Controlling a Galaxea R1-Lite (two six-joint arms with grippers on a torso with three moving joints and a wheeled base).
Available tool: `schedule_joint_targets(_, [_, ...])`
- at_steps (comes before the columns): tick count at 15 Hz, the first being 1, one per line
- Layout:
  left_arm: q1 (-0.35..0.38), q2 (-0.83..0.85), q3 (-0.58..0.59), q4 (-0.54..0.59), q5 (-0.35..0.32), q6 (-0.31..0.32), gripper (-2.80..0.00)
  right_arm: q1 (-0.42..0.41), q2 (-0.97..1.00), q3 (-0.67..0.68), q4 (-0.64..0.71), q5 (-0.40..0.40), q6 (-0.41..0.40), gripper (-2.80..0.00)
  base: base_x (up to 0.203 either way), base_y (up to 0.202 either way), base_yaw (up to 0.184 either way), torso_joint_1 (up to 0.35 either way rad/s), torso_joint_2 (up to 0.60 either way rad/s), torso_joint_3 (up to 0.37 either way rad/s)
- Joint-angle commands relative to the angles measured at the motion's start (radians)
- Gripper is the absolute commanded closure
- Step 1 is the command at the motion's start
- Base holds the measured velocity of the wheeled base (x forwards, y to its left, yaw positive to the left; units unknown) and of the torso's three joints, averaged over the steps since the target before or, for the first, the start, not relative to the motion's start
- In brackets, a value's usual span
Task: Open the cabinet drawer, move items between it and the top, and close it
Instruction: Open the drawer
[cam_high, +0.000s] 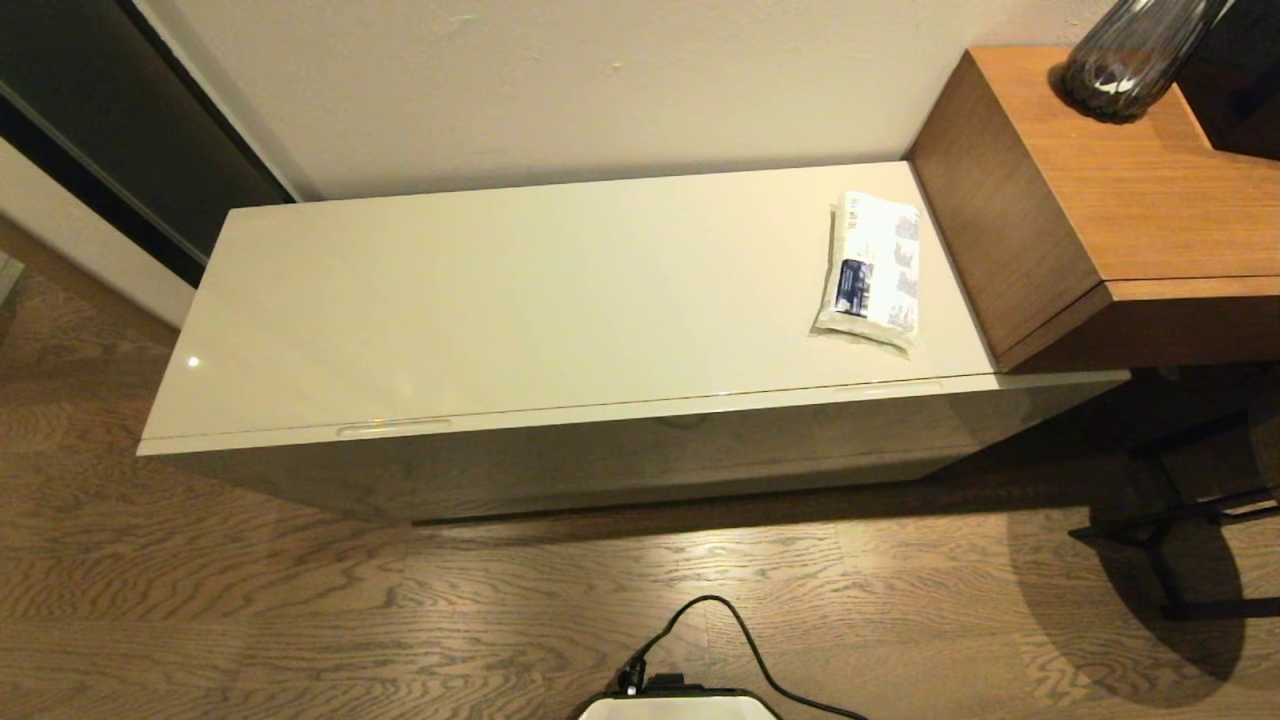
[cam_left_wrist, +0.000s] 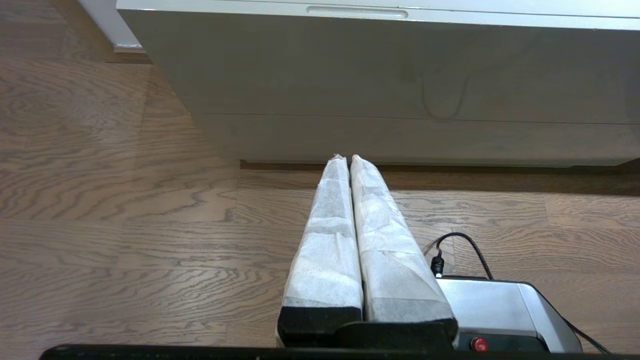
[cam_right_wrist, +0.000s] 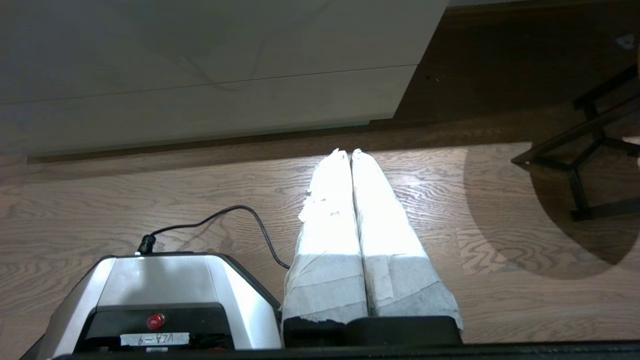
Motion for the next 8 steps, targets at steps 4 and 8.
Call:
schedule_joint_targets(4, [0.001, 0.000, 0.000, 0.000, 0.000, -0.001, 0.00, 0.000, 0.001, 0.002, 0.002, -0.001, 0.002, 0.00, 0.000, 0.000, 0.000, 0.000, 0.00, 0.000])
schedule_joint_targets(8, [0.001, 0.000, 0.000, 0.000, 0.000, -0.001, 0.00, 0.000, 0.000, -0.006, 0.017, 0.005, -0.044, 0.00, 0.000, 0.000, 0.000, 0.000, 0.00, 0.000])
